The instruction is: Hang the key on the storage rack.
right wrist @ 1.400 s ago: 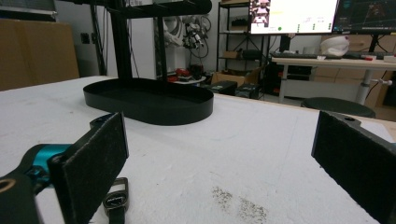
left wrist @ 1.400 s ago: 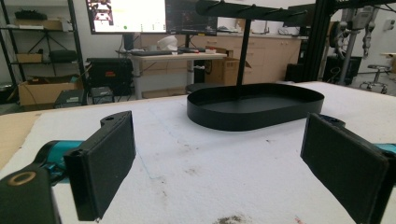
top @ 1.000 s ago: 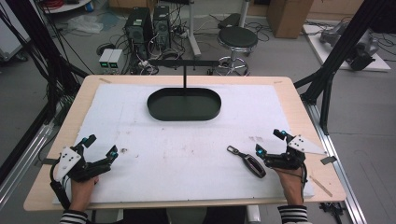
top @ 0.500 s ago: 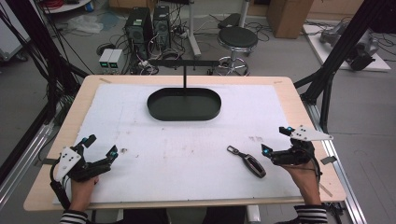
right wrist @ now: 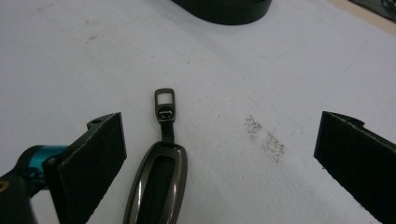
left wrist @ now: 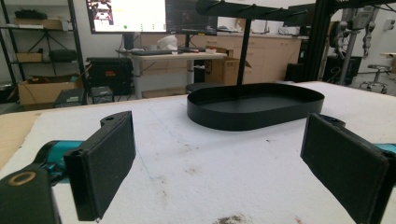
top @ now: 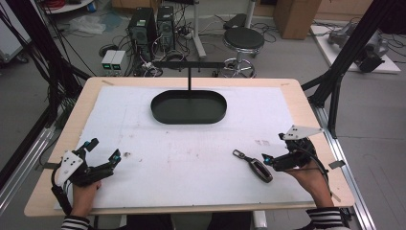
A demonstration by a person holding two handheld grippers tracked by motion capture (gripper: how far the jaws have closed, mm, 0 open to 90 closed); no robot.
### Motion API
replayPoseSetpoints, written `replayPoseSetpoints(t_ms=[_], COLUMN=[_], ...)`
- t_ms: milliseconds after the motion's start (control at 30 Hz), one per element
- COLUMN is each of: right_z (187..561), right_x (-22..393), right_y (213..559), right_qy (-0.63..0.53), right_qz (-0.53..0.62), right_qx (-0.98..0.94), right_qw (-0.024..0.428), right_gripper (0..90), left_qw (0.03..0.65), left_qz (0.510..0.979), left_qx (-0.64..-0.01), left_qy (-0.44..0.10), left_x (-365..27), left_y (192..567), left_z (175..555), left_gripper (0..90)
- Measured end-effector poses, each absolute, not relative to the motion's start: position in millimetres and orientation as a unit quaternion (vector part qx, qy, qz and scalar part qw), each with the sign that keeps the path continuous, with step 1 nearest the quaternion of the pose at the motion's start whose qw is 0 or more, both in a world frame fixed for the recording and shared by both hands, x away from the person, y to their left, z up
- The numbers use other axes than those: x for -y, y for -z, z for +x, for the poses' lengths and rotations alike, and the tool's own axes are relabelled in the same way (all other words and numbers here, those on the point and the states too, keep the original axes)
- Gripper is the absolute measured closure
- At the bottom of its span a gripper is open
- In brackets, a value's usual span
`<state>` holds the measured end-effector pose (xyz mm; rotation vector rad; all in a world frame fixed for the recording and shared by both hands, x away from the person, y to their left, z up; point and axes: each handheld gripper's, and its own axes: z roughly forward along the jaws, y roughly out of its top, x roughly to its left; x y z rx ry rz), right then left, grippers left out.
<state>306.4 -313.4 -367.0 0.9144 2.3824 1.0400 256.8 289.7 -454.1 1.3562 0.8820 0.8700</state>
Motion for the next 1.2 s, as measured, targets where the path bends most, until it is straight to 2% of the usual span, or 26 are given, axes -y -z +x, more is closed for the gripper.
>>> replayPoseSetpoints(t_ms=[533, 767, 1067, 1200], right_z=[311.8, 312.9, 314.9, 316.1], right_x=[284.3, 276.8, 270.4, 267.7], right_y=[380.7, 392.2, 398.7, 402.3], right_qy=[-0.258, -0.217, -0.18, -0.168], right_qz=[0.323, 0.322, 0.328, 0.321], right_qx=[-0.895, -0.913, -0.921, -0.928], right_qw=[0.167, 0.124, 0.106, 0.091], right_gripper=[1.3, 1.9, 2.1, 5.4], left_qw=[0.608, 0.607, 0.608, 0.608], left_qz=[0.586, 0.587, 0.586, 0.587], left_qx=[-0.382, -0.381, -0.382, -0.382], left_qy=[-0.376, -0.377, -0.376, -0.376], left_x=[-289.7, -289.7, -289.7, -289.8], left_y=[454.0, 454.1, 454.0, 454.1], left_z=[256.9, 256.8, 256.9, 256.9], left_gripper=[10.6, 10.6, 10.6, 10.5])
